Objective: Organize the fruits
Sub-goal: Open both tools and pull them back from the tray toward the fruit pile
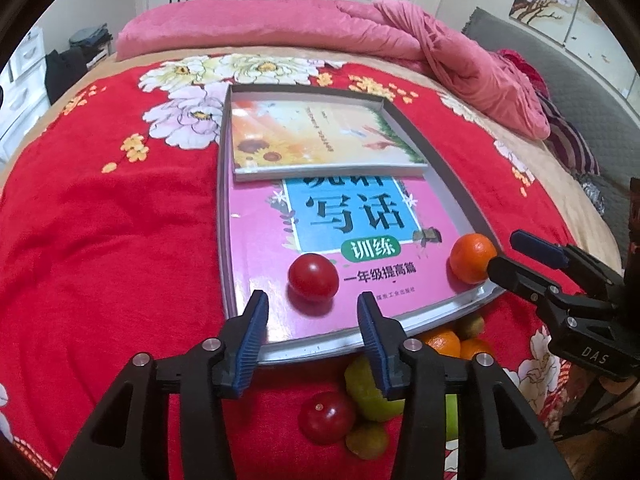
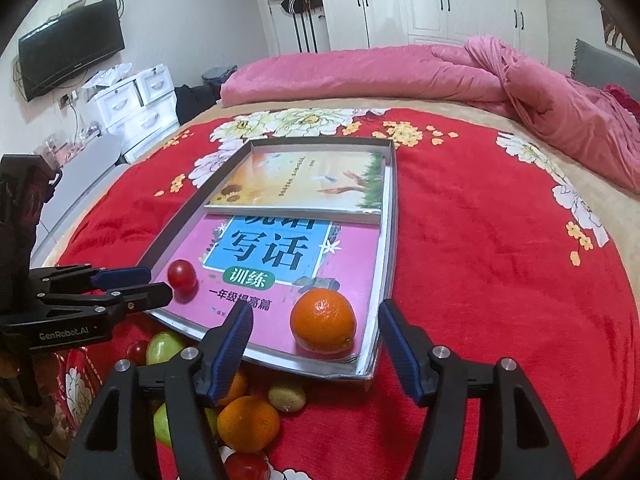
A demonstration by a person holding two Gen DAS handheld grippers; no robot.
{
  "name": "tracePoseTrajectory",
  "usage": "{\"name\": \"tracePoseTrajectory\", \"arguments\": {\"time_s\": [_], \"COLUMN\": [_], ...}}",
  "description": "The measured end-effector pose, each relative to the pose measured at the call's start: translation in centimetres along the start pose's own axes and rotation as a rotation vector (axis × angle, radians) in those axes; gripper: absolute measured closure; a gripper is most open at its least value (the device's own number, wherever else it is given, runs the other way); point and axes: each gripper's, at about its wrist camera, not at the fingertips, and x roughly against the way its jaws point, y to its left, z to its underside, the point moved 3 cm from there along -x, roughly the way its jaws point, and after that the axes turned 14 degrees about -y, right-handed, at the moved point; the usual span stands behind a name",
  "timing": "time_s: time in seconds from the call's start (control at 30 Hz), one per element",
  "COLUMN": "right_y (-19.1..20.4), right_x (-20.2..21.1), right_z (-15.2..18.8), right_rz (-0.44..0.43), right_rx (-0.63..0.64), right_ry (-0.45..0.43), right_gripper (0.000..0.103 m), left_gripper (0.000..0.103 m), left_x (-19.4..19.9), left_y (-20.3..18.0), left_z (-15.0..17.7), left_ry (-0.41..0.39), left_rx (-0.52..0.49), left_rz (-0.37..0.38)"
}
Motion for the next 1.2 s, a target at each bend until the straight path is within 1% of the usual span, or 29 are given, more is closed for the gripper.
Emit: {"name": "tracePoseTrajectory", "arguments": {"time_s": [0.07, 0.13, 0.23, 0.33, 0.47, 0.53, 0.63, 1.03, 1.2], "right_y": [0.0, -0.1, -0.1, -0.3, -0.5, -0.5, -0.6, 0.6, 1.4], "right_x": [0.3, 0.5, 0.8, 1.1, 1.4, 1.6, 1.9, 3.4, 3.8], "right_z": [-0.2, -0.4, -0.6, -0.8, -1.1, -1.2, -1.3, -1.6, -1.5], "right_rz": [0.000, 0.001, 0.000, 0.003, 0.004, 0.005, 0.007, -0.023, -0.048], "right_rx": [-0.002, -0.004, -0.010, -0.017, -0.028, -0.033, -0.037, 0.001, 0.025], "right_ry": [-0.013, -0.026, -0.041, -0.054, -0.075, -0.084, -0.093, -0.139, -0.142], "right_gripper": [0.033, 0.033, 0.032, 0.027, 0.025, 0.024, 0.020, 0.017, 0.017], "left_gripper": [0.051, 0.047, 0.044, 0.039, 0.037, 0.032, 0.029, 0.027, 0.027], "left_x": [0.4, 0.9, 1.5, 1.9, 2.3, 2.7, 3.3, 4.5, 4.8], "left_y": [0.2, 0.3, 0.6, 0.9, 1.1, 1.2, 1.3, 1.4, 1.4], "left_z": [-0.3, -0.6, -0.9, -1.2, -1.4, -1.6, -1.7, -1.7, -1.6], "left_ry": [-0.015, -0.032, -0.052, -0.065, -0.077, -0.086, -0.100, -0.104, -0.100], "left_rx": [0.016, 0.028, 0.046, 0.064, 0.075, 0.081, 0.089, 0.093, 0.091], "left_rz": [0.006, 0.005, 0.011, 0.018, 0.020, 0.024, 0.036, 0.064, 0.072]}}
